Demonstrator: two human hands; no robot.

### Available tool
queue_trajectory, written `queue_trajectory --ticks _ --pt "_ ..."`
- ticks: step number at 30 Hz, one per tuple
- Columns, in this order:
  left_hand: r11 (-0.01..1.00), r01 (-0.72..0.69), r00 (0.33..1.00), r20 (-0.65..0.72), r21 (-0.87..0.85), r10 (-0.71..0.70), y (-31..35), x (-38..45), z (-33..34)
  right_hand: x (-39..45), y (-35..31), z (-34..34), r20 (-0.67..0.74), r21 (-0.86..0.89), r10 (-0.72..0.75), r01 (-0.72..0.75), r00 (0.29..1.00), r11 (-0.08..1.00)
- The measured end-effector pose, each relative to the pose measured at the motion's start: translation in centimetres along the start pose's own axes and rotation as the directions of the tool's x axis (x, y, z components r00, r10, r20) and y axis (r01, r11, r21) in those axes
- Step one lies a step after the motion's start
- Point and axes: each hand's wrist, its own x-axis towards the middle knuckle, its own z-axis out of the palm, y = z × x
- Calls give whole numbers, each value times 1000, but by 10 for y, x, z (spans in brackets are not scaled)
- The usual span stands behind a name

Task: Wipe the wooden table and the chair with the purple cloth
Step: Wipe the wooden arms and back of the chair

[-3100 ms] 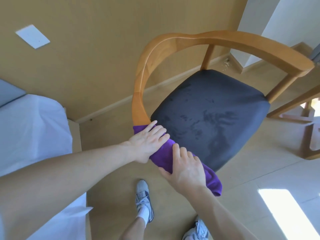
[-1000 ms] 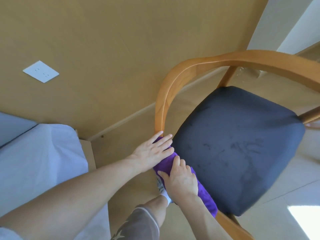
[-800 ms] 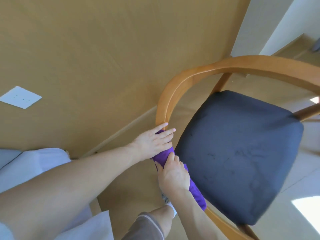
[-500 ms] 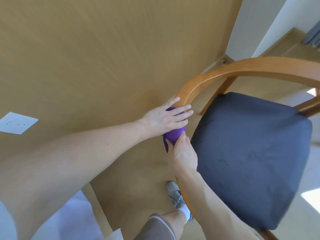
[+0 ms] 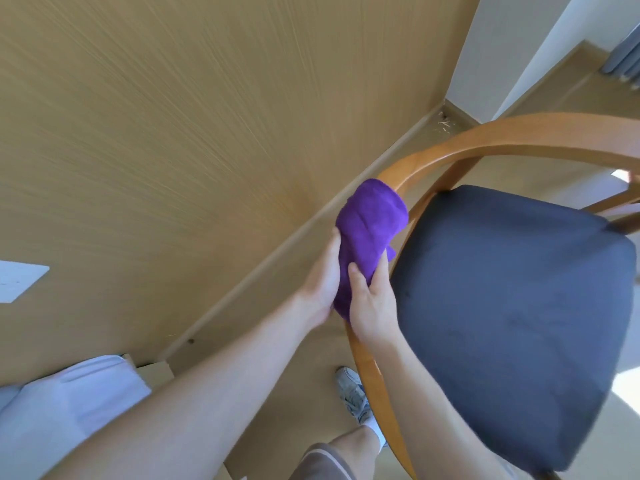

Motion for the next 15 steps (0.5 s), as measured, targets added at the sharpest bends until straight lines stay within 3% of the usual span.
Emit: queue_trajectory --ticks 2,5,8,10,12,15 --pt "1000 6 1000 -9 -24 -6 -16 -14 -2 -16 11 -5 69 44 67 -70 995 997" --pt "994 -15 1000 -19 105 17 -29 -30 -10 -31 23 -18 171 70 149 -162 974 984" --pt "947 -128 975 -139 294 175 -20 -23 -12 -32 25 -33 255 83 190 -217 948 973" --pt "885 -166 950 -170 434 262 -7 -13 0 -30 21 -42 300 212 198 -268 933 940" --pt "844 -168 938 -180 510 295 1 -2 11 -25 14 -46 318 321 204 -307 926 896" --pt "827 -190 955 -97 528 281 13 13 16 -8 1 -49 268 334 185 -271 946 903"
